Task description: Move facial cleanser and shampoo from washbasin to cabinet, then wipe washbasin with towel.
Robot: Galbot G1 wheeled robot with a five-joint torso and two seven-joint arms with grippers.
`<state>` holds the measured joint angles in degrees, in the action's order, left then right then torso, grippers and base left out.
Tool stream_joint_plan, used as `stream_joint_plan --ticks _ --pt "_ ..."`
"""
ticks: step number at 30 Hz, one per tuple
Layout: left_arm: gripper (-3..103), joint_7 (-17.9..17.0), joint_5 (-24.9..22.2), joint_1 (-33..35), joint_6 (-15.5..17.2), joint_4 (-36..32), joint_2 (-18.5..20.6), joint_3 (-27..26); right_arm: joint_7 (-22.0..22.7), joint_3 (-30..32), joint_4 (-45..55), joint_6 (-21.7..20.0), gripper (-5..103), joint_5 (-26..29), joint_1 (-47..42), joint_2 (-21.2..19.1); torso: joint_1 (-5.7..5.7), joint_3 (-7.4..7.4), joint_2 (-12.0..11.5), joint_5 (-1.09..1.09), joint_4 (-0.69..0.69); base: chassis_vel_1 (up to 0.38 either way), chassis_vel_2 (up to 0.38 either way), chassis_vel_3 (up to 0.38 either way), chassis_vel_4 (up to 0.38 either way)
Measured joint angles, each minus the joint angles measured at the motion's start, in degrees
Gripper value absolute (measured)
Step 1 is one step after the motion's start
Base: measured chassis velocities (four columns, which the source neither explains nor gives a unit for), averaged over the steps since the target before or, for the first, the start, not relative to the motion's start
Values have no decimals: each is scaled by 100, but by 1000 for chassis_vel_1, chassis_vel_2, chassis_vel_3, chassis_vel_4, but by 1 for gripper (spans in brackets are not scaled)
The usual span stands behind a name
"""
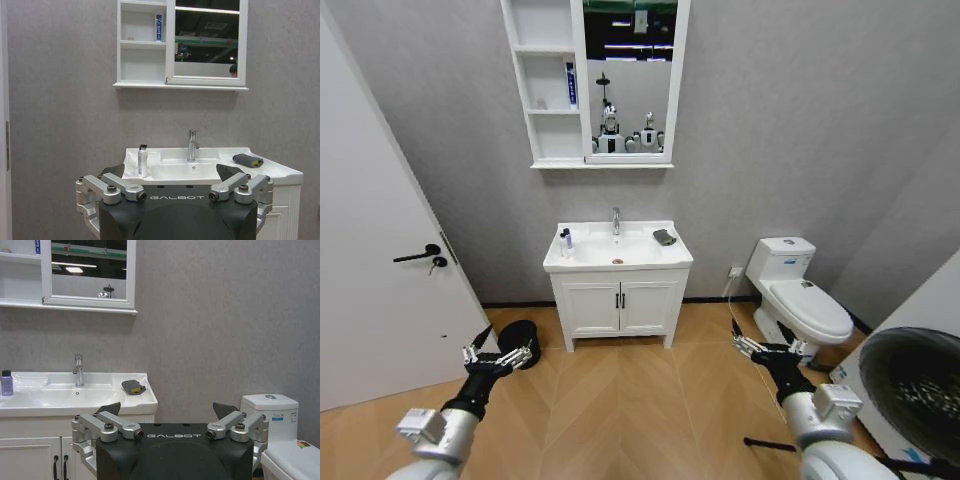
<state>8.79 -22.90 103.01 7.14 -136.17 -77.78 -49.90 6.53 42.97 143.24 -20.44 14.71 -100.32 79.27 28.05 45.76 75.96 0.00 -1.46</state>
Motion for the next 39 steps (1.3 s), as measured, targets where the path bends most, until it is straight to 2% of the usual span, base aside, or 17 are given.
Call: stream_joint_plan --ticks 4,7,8,11,13,15,18,29,39 --pt "100 53 123 -22 -166 182 -25 3 -40 -13 0 229 100 -23 -2 49 0 0 0 0 0 0 0 0 0" --pt "100 51 337 -84 -597 501 -108 46 -241 5 -210 710 100 -316 -2 128 0 0 0 -1 0 0 0 0 0" --pt "100 51 337 -84 -597 501 -108 46 -241 5 -210 710 100 -316 -2 128 0 0 0 -1 0 0 0 0 0" --pt "100 117 435 -52 -982 786 -233 55 -461 58 -752 1332 100 -622 -37 256 0 0 0 1 0 0 0 0 0" --pt "100 126 437 -42 -1000 806 -245 55 -481 60 -796 1379 100 -630 -47 278 1 0 0 1 0 0 0 0 0" --pt "100 210 447 33 -1074 897 -303 51 -587 63 -960 1593 100 -674 -110 391 0 0 0 0 1 0 0 0 0" --pt "100 370 447 171 -989 889 -320 21 -729 43 -1065 1813 100 -784 -275 528 0 0 0 0 0 0 0 0 0" --pt "100 295 453 129 -493 598 -219 56 -756 78 -874 1639 100 -700 -364 496 0 0 0 0 0 0 0 0 0" --pt "100 229 474 102 -507 620 -232 68 -839 106 -897 1416 100 -754 -349 485 0 0 0 0 0 0 0 0 0"
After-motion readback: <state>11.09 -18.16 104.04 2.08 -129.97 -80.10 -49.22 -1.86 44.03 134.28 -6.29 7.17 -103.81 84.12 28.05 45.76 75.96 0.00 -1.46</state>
